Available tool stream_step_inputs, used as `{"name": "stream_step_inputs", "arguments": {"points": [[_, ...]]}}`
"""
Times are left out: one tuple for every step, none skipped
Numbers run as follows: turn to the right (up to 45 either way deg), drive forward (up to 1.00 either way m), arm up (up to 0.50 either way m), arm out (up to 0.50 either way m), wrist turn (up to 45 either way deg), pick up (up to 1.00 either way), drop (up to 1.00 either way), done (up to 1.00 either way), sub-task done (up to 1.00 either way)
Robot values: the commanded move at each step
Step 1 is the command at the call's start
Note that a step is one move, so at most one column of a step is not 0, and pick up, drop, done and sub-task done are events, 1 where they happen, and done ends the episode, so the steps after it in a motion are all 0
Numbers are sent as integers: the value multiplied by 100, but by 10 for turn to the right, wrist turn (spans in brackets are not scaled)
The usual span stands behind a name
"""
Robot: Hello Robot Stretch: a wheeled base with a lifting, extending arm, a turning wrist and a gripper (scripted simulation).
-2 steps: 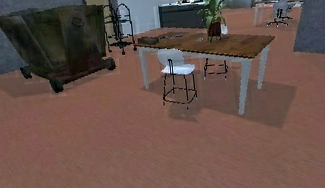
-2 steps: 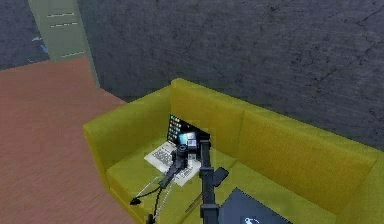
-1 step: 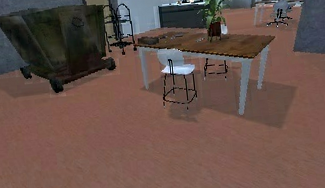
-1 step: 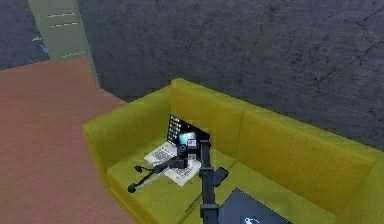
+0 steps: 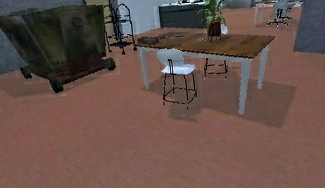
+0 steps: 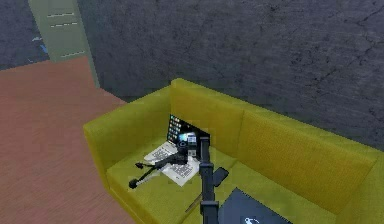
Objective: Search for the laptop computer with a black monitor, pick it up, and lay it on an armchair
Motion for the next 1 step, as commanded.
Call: {"name": "stream_step_inputs", "arguments": {"points": [[0, 0, 0, 0, 450, 0, 0, 0, 0]]}}
